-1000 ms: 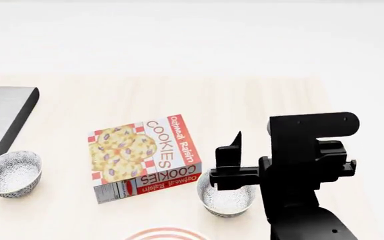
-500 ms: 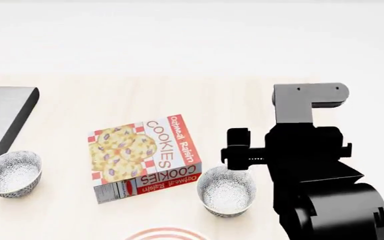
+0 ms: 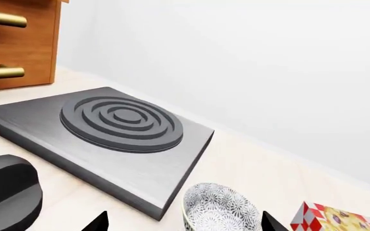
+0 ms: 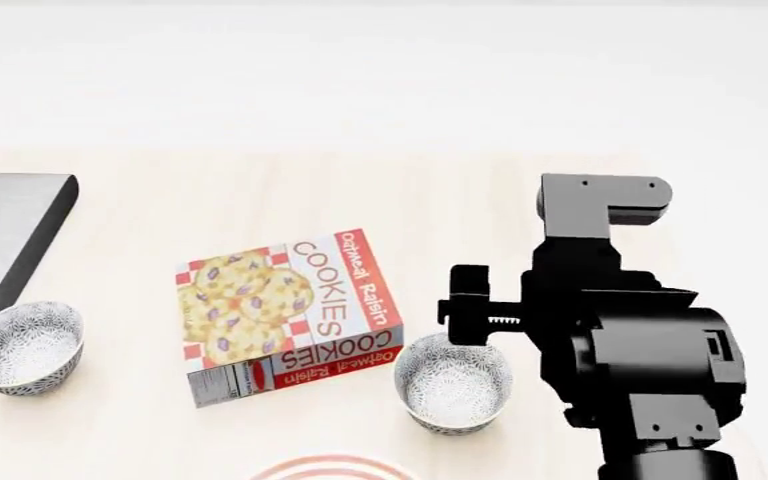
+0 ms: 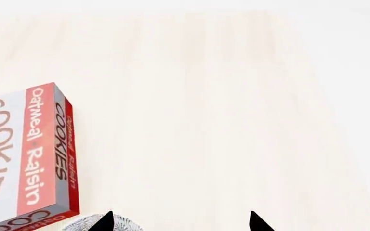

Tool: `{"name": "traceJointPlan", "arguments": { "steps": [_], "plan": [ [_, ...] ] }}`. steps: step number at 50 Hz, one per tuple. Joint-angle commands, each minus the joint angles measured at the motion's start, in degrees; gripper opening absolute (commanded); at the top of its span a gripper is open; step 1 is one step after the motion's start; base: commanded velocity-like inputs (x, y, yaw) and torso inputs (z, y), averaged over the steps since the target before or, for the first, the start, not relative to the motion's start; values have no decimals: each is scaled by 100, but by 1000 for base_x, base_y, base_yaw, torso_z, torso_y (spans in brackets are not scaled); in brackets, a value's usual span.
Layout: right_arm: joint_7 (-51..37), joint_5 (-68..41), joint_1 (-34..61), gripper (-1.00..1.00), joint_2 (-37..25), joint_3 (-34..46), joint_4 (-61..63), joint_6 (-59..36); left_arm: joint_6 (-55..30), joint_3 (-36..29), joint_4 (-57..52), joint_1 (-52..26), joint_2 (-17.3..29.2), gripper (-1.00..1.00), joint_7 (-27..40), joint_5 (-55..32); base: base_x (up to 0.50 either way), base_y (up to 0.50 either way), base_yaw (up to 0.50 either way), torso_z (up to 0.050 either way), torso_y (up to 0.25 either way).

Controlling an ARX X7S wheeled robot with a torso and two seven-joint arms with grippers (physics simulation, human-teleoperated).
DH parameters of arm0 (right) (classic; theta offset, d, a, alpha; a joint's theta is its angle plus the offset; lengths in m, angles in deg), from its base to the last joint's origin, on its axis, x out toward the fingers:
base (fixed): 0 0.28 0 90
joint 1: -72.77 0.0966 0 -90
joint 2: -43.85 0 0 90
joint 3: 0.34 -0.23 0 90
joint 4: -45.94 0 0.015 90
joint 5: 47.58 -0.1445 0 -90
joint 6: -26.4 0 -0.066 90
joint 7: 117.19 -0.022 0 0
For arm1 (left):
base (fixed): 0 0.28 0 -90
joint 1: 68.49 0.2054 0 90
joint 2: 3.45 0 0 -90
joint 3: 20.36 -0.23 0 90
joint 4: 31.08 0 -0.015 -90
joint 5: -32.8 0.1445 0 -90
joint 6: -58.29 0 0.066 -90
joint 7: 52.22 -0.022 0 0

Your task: Pick the akita bowl next to the plate and place it on the plate.

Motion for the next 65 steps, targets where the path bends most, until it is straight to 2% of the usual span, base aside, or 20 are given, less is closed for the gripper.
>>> {"name": "traceJointPlan", "arguments": {
  "steps": [1, 28, 52, 65],
  "plan": [
    [296, 43, 332, 100, 114, 88, -1028, 259, -36, -9, -59, 17, 22, 100, 45, -36, 0, 0, 0, 0, 0],
    [1043, 152, 822, 100, 455, 169, -3099, 1304, -24, -32, -53, 19, 51, 100, 82, -85, 0, 0, 0, 0, 0],
    [1231, 594, 670, 100, 478, -649, -3133, 923, 17, -55, -35, 36, 71, 100, 97, -107, 0, 0, 0, 0, 0],
    [1389, 1097, 557, 100, 494, -842, -3135, 895, 19, -76, -34, 24, 77, 100, 127, -111, 0, 0, 0, 0, 0]
  ]
}}
